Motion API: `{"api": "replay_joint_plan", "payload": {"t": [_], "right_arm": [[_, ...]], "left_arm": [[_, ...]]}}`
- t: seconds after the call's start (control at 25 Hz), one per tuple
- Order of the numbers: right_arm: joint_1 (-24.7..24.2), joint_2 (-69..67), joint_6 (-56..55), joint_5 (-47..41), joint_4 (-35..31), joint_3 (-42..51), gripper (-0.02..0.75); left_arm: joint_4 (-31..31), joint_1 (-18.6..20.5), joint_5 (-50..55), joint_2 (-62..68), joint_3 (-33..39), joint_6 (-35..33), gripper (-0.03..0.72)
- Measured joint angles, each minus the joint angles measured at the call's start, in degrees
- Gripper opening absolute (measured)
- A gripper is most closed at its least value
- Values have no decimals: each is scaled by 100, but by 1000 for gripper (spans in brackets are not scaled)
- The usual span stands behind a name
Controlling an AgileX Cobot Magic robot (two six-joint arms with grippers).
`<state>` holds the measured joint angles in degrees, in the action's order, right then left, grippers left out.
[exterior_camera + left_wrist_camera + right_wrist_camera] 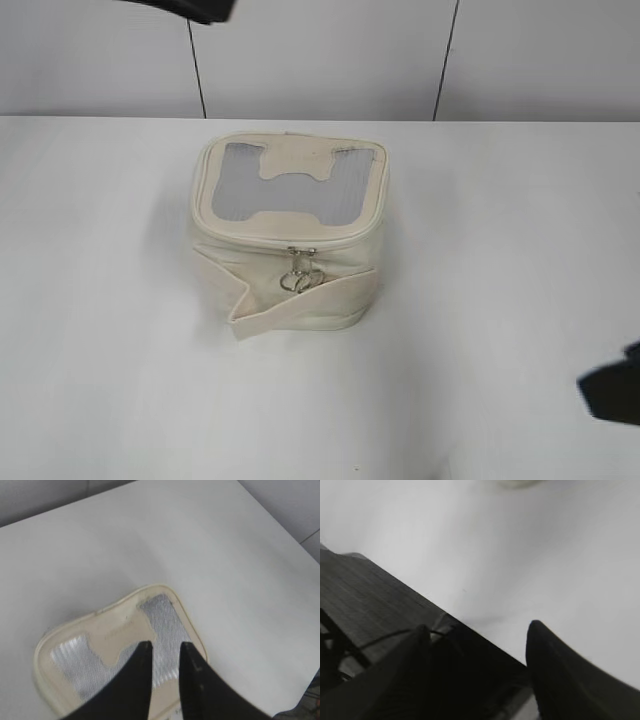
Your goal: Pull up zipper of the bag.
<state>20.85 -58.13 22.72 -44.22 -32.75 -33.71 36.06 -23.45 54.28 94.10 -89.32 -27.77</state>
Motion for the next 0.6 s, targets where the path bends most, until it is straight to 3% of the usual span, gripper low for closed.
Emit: {"api": "replay_joint_plan", "payload": {"t": [0.12, 0.24, 0.44, 0.6], "right_arm": [[-337, 1153, -360, -1126, 1075, 10, 475], [-373, 2313, -714, -1639, 1656, 119, 475], [-377, 3778, -1490, -1871, 2209, 280, 475], [-377, 4550, -1700, -1931, 2349, 304, 475]], "left_arm": [[-464, 0, -515, -1875, 1707, 354, 148], [-1222, 0, -740, -3852, 3071, 1026, 148], [-2670, 17, -45, -6946, 4546, 2180, 149], [-3152, 36, 709, -8661, 5198, 2368, 158]]}}
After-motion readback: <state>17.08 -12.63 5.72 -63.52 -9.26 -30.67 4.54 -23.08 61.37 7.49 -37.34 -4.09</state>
